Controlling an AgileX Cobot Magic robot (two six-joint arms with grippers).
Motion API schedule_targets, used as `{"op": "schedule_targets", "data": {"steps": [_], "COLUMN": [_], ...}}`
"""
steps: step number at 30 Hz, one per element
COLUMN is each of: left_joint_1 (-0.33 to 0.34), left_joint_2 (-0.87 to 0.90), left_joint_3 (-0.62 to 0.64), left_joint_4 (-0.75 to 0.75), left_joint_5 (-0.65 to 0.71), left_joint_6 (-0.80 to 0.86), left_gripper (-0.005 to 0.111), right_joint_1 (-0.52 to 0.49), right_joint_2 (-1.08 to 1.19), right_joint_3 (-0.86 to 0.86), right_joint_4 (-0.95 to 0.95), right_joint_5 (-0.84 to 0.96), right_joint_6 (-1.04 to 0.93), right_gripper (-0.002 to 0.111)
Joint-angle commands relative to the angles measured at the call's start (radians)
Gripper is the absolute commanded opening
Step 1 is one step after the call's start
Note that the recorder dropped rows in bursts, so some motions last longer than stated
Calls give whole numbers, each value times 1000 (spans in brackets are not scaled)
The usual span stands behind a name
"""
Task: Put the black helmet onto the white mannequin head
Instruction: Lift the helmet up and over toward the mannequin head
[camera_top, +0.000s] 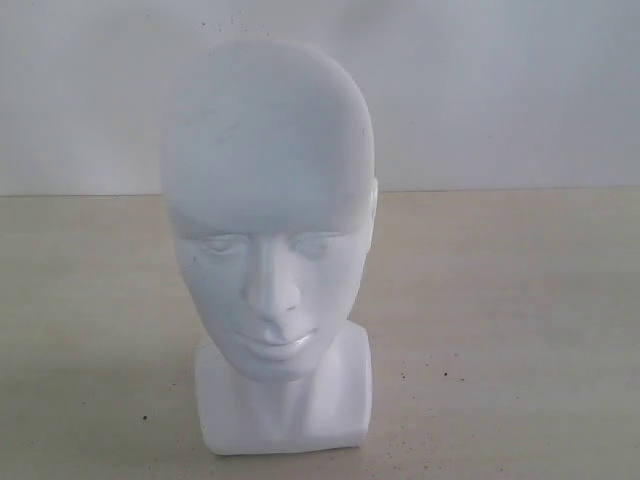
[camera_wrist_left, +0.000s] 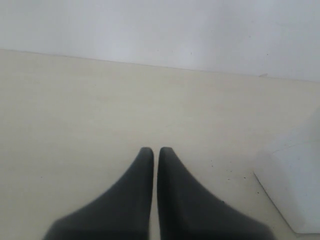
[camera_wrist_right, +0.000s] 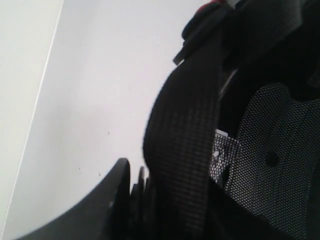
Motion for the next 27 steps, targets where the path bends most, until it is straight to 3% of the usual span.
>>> {"op": "schedule_targets", "data": {"steps": [1,7,15,21,27], "left_joint_1": [3,3,3,3,3], "left_joint_2": [4,4,4,4,4], "left_joint_3": [-4,-4,-4,-4,-4], "left_joint_4": [0,0,0,0,0], "left_joint_5": [-9,-9,-9,-9,-9], "left_joint_6": [1,1,1,1,1], "left_gripper": [5,5,5,5,5], "right_joint_1": [0,0,0,0,0], "right_joint_2": [-11,1,164,341,461], "right_joint_3": [43,50,48,-30,-218], "right_joint_4": [106,157,130,81,-109], "right_joint_5": [-365,-495,-811,-811,-811], "right_joint_6": [-42,116,548,889,1022], "right_gripper": [0,0,0,0,0]}}
